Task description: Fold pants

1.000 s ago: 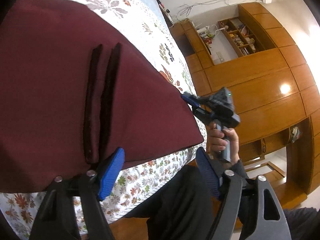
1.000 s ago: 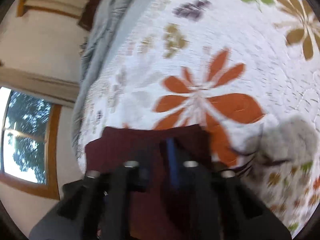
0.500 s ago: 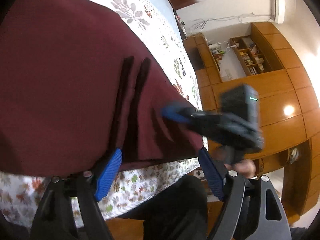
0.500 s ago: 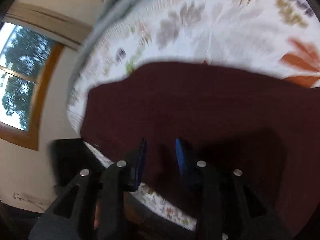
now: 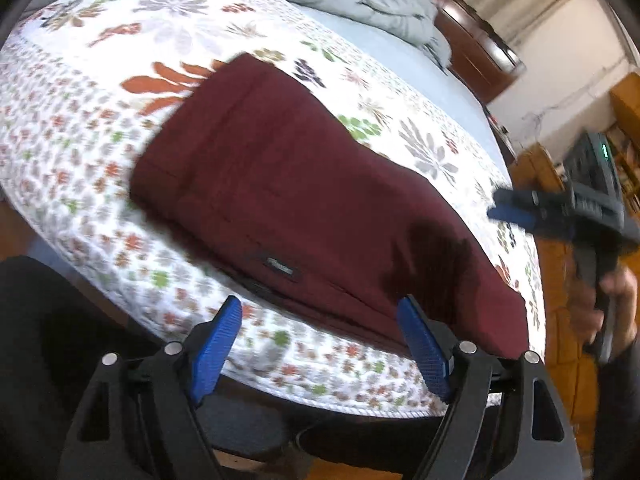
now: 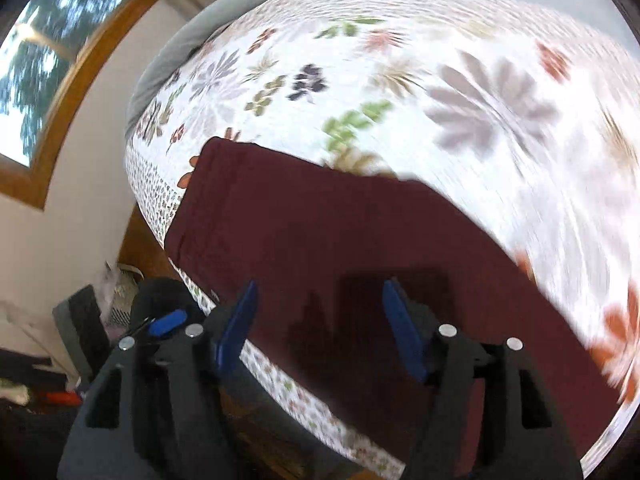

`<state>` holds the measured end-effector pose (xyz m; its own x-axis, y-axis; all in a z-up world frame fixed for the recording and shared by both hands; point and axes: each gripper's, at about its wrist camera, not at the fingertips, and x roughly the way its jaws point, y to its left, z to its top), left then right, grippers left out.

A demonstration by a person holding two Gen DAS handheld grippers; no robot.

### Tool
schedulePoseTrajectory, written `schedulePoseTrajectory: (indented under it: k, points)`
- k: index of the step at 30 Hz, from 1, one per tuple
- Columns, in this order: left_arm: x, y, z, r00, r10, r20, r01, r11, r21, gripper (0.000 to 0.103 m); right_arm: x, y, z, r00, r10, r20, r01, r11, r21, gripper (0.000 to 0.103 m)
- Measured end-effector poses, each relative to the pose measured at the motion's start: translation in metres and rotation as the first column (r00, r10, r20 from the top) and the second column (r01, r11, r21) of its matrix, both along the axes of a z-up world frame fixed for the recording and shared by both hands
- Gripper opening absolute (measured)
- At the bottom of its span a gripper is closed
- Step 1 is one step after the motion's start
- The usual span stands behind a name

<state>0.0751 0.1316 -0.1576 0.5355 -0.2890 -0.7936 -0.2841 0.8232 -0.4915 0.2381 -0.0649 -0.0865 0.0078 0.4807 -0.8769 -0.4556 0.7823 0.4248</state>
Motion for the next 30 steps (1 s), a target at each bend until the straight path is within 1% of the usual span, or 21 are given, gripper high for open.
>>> schedulePoseTrajectory:
  k: [3,6,7,9,11,15,17,18,19,20,21,22,24,26,28,30]
  points:
    - [-0.004,0.016,-0.002,0.999,0.042,-0.005,-0.042,0.999,0.023,0.081,0.028,0.062,0.004,0.994,0.105,0.015,-0.104,0.993,-0.063,0.071]
    - [-0.004,0.027,0.000,0.998,0.062,0.003,-0.062,0.997,0.052,0.081,0.038,0.106,-0.002,0.981,0.190,0.037,-0.184,0.975,-0.127,0.076]
    - [-0.003,0.029,0.002,0.998,0.067,0.009,-0.067,0.996,0.063,0.081,0.043,0.125,-0.005,0.974,0.223,0.038,-0.215,0.965,-0.150,0.079]
    - [-0.001,0.030,0.005,0.997,0.071,0.012,-0.071,0.995,0.068,0.081,0.054,0.162,-0.015,0.957,0.287,0.039,-0.276,0.944,-0.182,0.080]
    - [0.002,0.037,0.003,0.997,0.074,0.008,-0.074,0.995,0.063,0.081,0.064,0.187,-0.024,0.944,0.329,0.041,-0.315,0.928,-0.199,0.081]
    - [0.017,0.044,-0.007,0.997,0.078,-0.023,-0.078,0.997,0.024,0.081,0.075,0.220,-0.033,0.915,0.400,0.049,-0.381,0.898,-0.222,0.084]
    - [0.021,0.055,-0.019,0.994,0.092,-0.050,-0.096,0.993,-0.071,0.081,0.080,0.234,-0.037,0.895,0.444,0.047,-0.424,0.877,-0.226,0.088]
    - [0.020,0.058,-0.022,0.993,0.105,-0.061,-0.111,0.988,-0.105,0.081,0.082,0.239,-0.038,0.881,0.472,0.041,-0.452,0.863,-0.225,0.089]
    - [0.016,0.068,-0.029,0.988,0.142,-0.059,-0.150,0.973,-0.175,0.081,0.083,0.246,-0.039,0.854,0.520,0.025,-0.502,0.836,-0.223,0.089]
    - [0.011,0.073,-0.032,0.983,0.174,-0.053,-0.181,0.958,-0.223,0.081,0.085,0.250,-0.039,0.840,0.542,0.023,-0.522,0.820,-0.236,0.089]
    - [0.007,0.080,-0.036,0.977,0.205,-0.052,-0.212,0.940,-0.269,0.081,0.088,0.254,-0.040,0.832,0.555,0.016,-0.535,0.809,-0.243,0.090]
    - [0.002,0.087,-0.041,0.968,0.243,-0.056,-0.248,0.915,-0.318,0.081,0.092,0.256,-0.041,0.826,0.564,0.000,-0.547,0.801,-0.243,0.090]
    - [-0.001,0.091,-0.047,0.959,0.276,-0.068,-0.281,0.886,-0.368,0.081,0.096,0.259,-0.043,0.815,0.579,-0.028,-0.568,0.788,-0.237,0.090]
    - [0.000,0.091,-0.055,0.953,0.289,-0.090,-0.300,0.865,-0.402,0.081,0.100,0.262,-0.048,0.799,0.599,-0.054,-0.591,0.768,-0.247,0.090]
    - [-0.001,0.092,-0.063,0.944,0.313,-0.104,-0.325,0.827,-0.459,0.081,0.101,0.264,-0.053,0.791,0.608,-0.075,-0.605,0.757,-0.248,0.090]
    - [-0.002,0.094,-0.069,0.935,0.336,-0.111,-0.343,0.783,-0.520,0.081,0.100,0.265,-0.058,0.779,0.617,-0.106,-0.623,0.746,-0.235,0.090]
